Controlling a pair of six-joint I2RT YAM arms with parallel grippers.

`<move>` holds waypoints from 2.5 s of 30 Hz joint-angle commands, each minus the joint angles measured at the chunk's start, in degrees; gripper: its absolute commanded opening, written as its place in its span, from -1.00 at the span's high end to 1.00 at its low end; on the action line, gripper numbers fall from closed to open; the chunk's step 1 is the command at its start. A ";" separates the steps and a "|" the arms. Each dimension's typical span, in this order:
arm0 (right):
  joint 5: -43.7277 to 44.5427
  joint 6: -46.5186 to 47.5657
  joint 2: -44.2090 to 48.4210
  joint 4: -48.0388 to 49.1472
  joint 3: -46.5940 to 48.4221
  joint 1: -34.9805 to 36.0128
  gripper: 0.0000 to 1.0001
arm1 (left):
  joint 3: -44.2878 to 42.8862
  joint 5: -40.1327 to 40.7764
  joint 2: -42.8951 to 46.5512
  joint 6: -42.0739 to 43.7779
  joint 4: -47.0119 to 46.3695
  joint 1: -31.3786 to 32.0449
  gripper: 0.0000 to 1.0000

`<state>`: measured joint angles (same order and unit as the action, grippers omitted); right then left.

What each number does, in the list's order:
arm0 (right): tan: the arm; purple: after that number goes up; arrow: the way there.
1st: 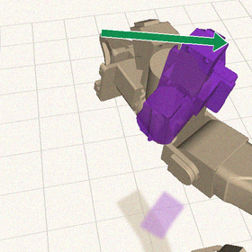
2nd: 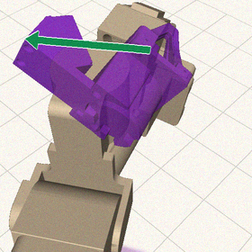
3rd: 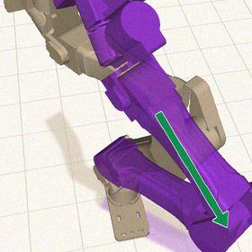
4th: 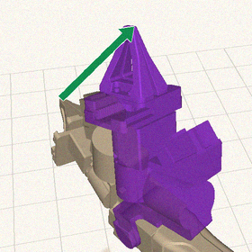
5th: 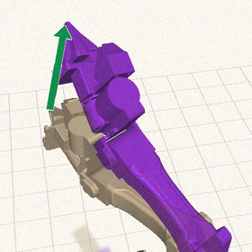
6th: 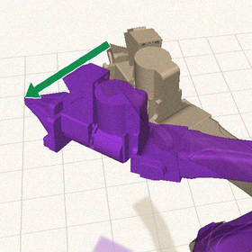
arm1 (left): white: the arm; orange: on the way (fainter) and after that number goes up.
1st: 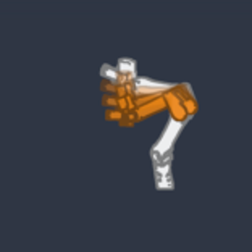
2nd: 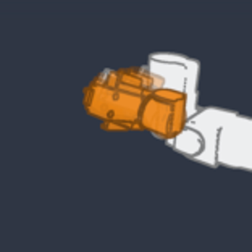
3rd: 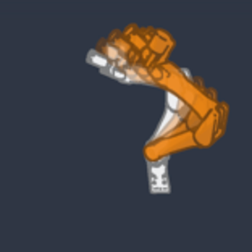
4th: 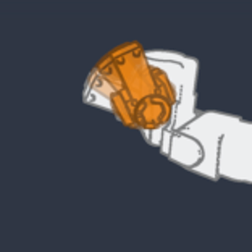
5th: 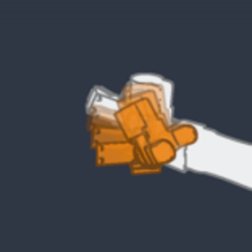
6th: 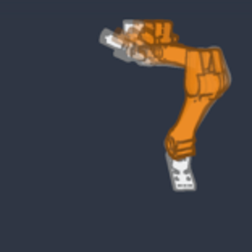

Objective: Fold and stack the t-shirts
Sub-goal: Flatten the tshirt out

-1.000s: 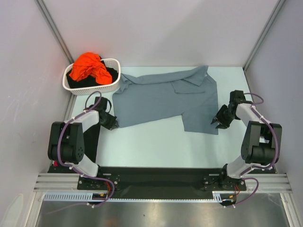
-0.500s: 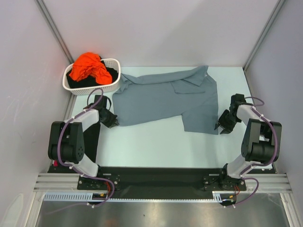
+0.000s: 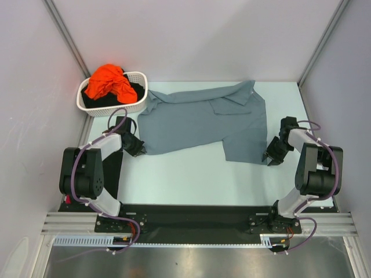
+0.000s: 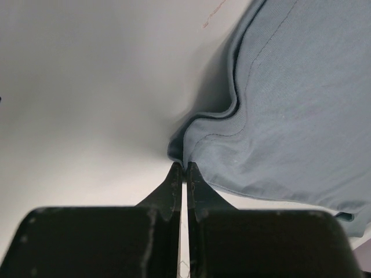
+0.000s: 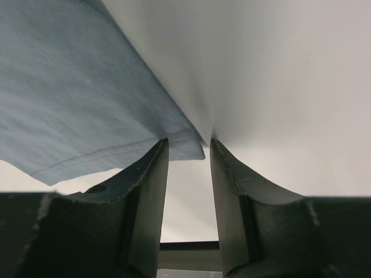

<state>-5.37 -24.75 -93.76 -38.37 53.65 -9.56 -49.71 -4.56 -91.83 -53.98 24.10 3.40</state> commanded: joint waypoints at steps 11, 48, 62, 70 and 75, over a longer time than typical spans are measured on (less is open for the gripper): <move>0.44 -1.79 -2.40 4.44 0.14 0.86 0.84 | -1.79 -0.63 2.09 3.52 -0.46 0.03 0.99; 3.87 -3.91 51.74 -8.04 56.36 5.34 1.00 | -41.32 -1.68 50.35 34.37 23.63 17.07 0.99; 5.36 3.48 44.63 10.19 58.09 4.90 1.00 | -51.05 17.20 46.48 31.75 18.39 22.44 0.99; 8.71 4.88 36.28 30.71 54.37 5.17 1.00 | -51.00 11.24 31.92 36.21 -4.73 22.44 0.99; 8.88 10.15 37.06 35.99 54.54 5.17 1.00 | -62.77 8.43 24.17 43.16 -5.12 22.44 0.99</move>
<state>1.98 -19.31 -60.95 -14.52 105.30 -4.38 -104.55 5.72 -66.89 -16.38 25.23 25.65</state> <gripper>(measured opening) 0.019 0.016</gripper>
